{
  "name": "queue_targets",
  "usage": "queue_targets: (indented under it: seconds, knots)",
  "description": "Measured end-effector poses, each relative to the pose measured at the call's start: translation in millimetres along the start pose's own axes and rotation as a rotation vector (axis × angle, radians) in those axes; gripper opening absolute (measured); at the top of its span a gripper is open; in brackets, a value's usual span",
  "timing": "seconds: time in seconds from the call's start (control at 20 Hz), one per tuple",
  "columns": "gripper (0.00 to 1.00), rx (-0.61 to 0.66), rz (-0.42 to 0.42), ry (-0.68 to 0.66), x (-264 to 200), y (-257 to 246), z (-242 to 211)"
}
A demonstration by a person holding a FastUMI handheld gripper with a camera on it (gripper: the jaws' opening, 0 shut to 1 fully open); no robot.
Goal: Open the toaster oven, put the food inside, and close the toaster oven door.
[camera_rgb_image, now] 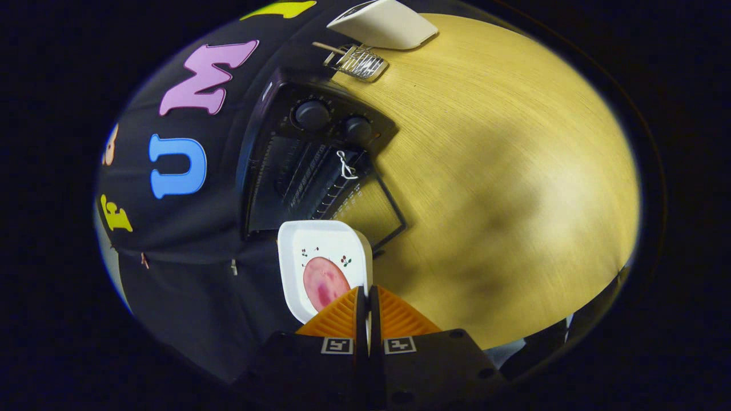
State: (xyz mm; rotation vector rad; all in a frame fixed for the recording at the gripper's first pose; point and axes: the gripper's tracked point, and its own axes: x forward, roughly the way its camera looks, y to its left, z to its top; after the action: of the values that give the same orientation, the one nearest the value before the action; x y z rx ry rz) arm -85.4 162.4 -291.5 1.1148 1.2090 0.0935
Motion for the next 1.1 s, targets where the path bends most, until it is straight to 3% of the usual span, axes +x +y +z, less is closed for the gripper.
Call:
queue_targets:
  seconds: [0.5,1.1]
  knots:
    - [0.05,0.322,-0.055,-0.289,82.0,49.8,35.0]
    - [0.05,0.603,-0.067,-0.48,148.8,90.4,62.1]
